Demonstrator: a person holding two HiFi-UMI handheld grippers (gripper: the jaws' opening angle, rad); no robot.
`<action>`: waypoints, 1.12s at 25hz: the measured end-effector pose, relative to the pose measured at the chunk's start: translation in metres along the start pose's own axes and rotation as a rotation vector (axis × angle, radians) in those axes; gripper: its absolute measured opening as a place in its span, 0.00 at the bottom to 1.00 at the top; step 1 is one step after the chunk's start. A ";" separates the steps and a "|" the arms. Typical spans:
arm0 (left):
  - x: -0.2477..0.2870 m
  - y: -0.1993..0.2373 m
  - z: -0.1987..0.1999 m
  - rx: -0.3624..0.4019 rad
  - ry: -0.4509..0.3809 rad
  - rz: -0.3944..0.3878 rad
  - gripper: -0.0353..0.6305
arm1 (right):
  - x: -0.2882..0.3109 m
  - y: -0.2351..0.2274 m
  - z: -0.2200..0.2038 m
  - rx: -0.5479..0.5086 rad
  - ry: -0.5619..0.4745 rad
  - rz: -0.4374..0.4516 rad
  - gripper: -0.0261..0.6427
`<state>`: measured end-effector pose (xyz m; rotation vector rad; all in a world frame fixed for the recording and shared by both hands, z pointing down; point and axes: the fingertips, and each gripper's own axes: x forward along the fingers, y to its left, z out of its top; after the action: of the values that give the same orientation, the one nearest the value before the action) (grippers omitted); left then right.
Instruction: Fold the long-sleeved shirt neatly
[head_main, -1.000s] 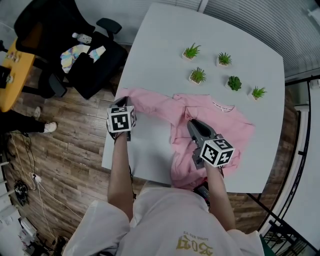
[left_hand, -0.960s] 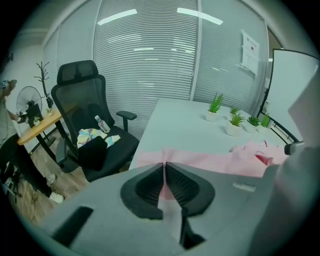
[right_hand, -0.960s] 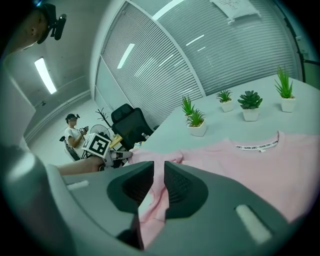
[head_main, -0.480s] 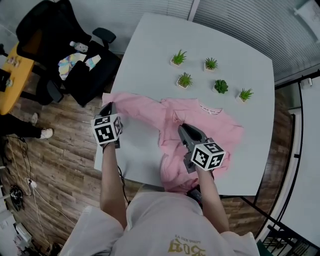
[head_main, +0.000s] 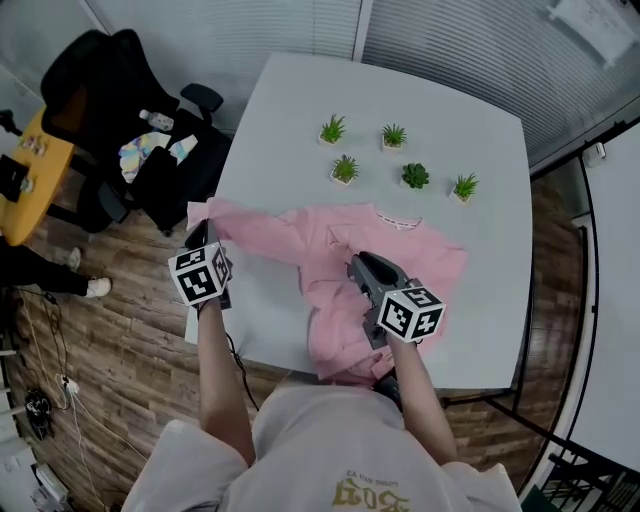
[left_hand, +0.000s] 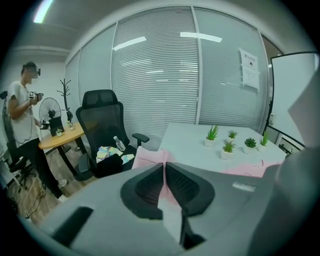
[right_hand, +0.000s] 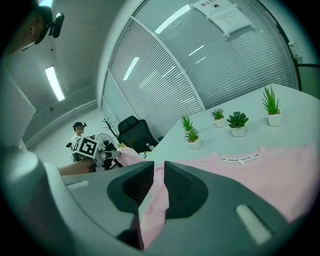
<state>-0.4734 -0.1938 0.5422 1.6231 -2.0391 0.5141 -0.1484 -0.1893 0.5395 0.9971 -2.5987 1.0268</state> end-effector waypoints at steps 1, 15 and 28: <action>-0.003 -0.004 0.003 0.003 -0.006 -0.002 0.08 | -0.004 0.000 0.001 0.000 -0.004 0.001 0.15; -0.041 -0.078 0.022 0.076 -0.067 -0.094 0.08 | -0.053 -0.012 0.010 -0.001 -0.056 -0.019 0.16; -0.061 -0.147 0.030 0.125 -0.096 -0.165 0.08 | -0.096 -0.035 0.018 0.024 -0.117 -0.049 0.15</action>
<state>-0.3235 -0.1954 0.4813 1.9051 -1.9513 0.5223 -0.0513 -0.1690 0.5084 1.1541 -2.6449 1.0199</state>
